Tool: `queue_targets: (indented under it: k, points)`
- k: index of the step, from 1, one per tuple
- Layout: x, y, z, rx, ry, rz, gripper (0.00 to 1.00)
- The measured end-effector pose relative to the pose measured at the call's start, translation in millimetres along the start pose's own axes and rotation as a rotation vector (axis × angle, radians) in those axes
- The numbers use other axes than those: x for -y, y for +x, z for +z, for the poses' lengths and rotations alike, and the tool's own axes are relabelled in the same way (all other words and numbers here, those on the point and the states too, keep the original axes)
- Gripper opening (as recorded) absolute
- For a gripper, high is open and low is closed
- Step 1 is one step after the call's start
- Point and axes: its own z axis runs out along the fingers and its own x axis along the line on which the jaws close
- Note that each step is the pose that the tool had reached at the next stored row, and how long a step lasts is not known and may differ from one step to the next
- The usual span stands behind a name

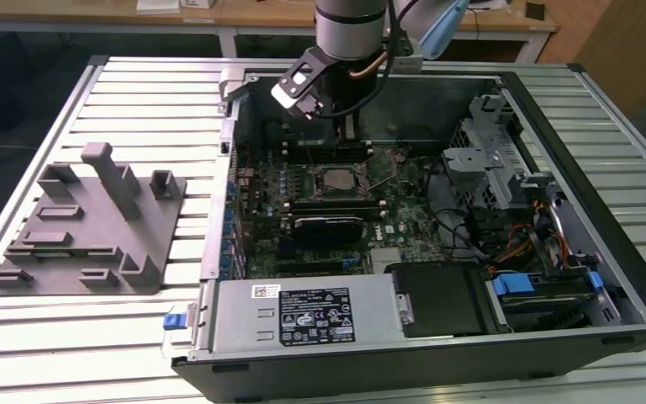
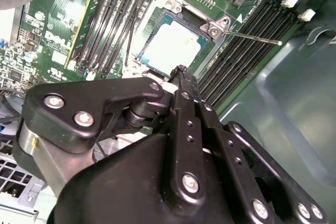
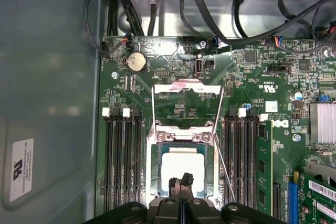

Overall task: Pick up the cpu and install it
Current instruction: 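Place the cpu into insertion slot, then close the cpu cover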

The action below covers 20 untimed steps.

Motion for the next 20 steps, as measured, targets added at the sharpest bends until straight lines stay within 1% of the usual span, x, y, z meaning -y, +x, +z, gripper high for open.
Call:
queue_targets:
  k: [11, 20]
  points:
    - [-0.2, -4.6, 1.0, 0.0000, -0.0001, 0.001, 0.11]
    - [-0.2, -5.2, -0.5, -0.0001, -0.0001, 0.002, 0.11]
